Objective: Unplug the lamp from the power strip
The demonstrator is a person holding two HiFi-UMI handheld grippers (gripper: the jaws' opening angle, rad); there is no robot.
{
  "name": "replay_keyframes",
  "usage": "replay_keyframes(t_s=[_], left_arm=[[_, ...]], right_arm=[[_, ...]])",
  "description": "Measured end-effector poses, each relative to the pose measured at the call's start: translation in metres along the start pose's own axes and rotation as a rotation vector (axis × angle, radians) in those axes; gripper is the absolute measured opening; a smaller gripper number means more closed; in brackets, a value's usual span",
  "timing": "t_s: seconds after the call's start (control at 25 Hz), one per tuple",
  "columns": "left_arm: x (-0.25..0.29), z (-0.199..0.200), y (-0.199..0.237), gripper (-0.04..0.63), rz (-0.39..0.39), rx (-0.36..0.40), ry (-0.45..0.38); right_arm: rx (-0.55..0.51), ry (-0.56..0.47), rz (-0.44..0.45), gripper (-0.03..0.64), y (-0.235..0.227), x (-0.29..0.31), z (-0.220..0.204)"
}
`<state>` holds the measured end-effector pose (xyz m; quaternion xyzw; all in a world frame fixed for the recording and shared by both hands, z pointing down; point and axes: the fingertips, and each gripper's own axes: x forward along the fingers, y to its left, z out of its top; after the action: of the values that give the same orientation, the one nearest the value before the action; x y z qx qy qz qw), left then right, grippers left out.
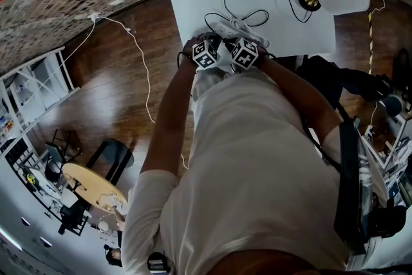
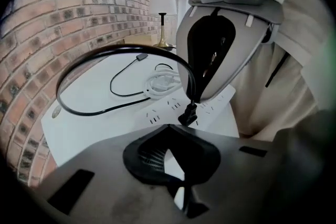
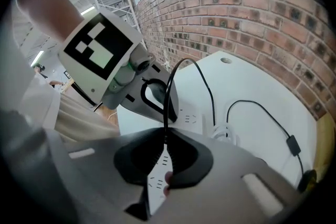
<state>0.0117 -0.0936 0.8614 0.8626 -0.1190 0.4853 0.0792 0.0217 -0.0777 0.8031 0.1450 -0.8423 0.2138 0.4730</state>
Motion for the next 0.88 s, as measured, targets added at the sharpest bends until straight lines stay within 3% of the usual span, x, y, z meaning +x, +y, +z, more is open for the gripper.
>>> replay_keyframes(t_s=[0.2,0.4,0.56,0.76,0.88], left_arm=[[-0.0046,0.0054,0.0013,-0.008,0.044,0.017,0.002],[-0.0033,0.006,0.0011,-0.009,0.103,0.098,0.028],[-0.0027,0.0064,-0.0002,-0.011,0.115,0.104,0.045],[-0.002,0.0061,-0.0011,-0.012,0.111,0.207,0.118],[-0.002,0.0051,-0.001,-0.014,0.115,0.196,0.141]], right_arm=[[0.016,-0.017,0.015,0.014,-0.0003,-0.0016,0.0007],[0.025,-0.008,0.007,0.014,-0.0012,-0.0008,0.0011],[0.042,-0.011,-0.005,0.011,-0.0012,-0.0022,0.0007],[0.037,-0.027,-0.042,0.009,-0.0012,-0.0022,-0.0012],[0.058,-0.009,-0.02,0.011,-0.0024,-0.0003,0.0014]])
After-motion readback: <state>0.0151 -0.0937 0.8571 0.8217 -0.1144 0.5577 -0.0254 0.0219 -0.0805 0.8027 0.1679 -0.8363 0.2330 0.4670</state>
